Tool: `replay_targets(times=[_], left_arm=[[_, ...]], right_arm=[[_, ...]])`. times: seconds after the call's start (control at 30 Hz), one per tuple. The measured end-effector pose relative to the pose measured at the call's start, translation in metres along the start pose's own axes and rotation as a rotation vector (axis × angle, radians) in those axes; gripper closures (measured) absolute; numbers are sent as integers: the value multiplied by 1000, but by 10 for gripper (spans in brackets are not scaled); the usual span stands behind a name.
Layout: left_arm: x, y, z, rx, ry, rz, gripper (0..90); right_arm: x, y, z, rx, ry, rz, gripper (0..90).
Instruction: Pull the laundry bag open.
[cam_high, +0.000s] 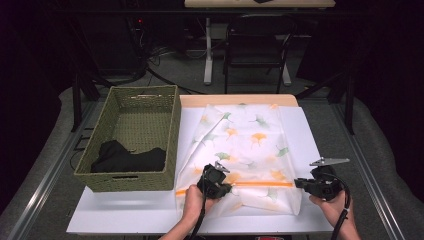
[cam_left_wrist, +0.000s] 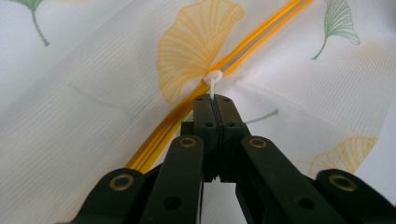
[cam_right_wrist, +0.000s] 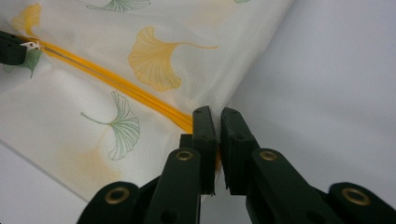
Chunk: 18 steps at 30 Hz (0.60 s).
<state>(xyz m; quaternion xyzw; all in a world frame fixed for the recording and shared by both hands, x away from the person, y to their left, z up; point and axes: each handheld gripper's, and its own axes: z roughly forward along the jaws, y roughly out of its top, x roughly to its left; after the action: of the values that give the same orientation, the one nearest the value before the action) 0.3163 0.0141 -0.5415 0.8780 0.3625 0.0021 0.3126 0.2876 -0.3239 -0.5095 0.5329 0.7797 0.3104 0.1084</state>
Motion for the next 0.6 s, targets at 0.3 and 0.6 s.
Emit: replay_targets(times=[0.3, 0.6], left_arm=[[6, -8, -8, -6, 17, -20, 900], [16, -20, -21, -30, 32, -36, 900]], right_arm=[[0, 0, 0, 2, -2, 2, 856], [-1, 0, 1, 7, 1, 1, 857]])
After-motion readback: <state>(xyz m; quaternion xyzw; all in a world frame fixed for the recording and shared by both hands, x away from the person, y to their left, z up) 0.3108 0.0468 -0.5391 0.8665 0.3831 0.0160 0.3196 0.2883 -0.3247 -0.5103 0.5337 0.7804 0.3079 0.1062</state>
